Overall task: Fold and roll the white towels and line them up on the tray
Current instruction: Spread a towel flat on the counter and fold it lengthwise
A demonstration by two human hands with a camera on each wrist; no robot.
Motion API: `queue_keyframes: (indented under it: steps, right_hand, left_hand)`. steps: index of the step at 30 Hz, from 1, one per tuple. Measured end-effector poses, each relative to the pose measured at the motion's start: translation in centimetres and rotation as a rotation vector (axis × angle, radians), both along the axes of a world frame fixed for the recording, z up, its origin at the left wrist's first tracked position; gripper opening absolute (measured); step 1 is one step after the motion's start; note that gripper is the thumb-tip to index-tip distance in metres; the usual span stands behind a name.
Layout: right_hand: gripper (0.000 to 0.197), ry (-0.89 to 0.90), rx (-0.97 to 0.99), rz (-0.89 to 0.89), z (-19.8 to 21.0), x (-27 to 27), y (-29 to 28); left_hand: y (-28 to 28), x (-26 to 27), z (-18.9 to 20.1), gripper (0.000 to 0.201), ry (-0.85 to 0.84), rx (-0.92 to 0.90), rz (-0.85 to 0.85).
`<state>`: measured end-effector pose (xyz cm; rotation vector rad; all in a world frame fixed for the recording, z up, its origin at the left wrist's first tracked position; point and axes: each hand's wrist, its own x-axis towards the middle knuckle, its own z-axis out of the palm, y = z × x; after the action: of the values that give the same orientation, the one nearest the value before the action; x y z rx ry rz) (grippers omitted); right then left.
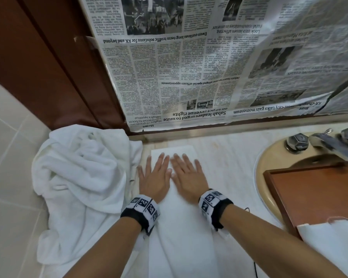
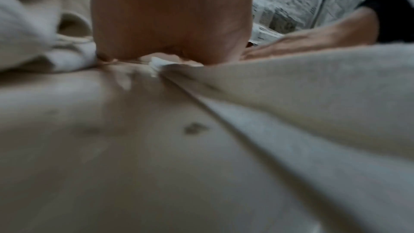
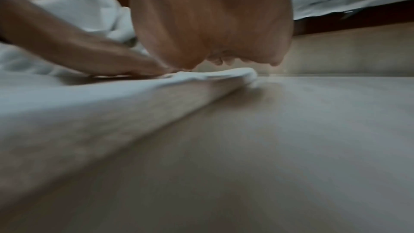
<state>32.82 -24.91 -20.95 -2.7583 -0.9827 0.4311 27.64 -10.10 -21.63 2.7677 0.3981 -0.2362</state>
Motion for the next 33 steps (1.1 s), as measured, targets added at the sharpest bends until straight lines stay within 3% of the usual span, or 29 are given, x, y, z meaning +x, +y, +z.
queue_keyframes:
  steps: [8, 12, 15, 21, 24, 29, 33]
  right_hand:
    - [0.056, 0.041, -0.063, -0.185, -0.4, 3.3, -3.1]
    - [0.065, 0.01, 0.036, -0.086, 0.4, -1.7, -3.3]
    - [0.062, 0.068, 0.0, 0.043, -0.3, -5.7, -3.4]
    - [0.063, 0.037, -0.104, -0.142, -0.8, -4.3, -7.9]
    - [0.069, 0.022, -0.036, -0.218, 0.1, -5.3, -8.5]
    - [0.055, -0.01, 0.0, -0.032, -0.9, -12.3, -7.6]
    - [0.058, 0.002, -0.047, -0.077, -1.3, -13.3, -9.4]
  left_hand:
    - [2.6, 0.0, -0.5, 0.055, 0.024, -0.066, 0.083]
    - [0.0, -3.7, 0.5, 0.054, 0.031, -0.05, 0.055]
    - [-2.0, -6.8, 0.6, 0.065, 0.052, -0.003, -0.023]
    - [-0.2, -9.1, 0.1, 0.074, 0.01, -0.009, 0.096]
    - [-1.8, -9.7, 0.8, 0.078, 0.048, -0.002, 0.121]
    - [-4.7, -11.6, 0.3, 0.066, 0.121, -0.022, 0.051]
    - [-4.2, -13.3, -0.4, 0.069, 0.129, 0.009, 0.086]
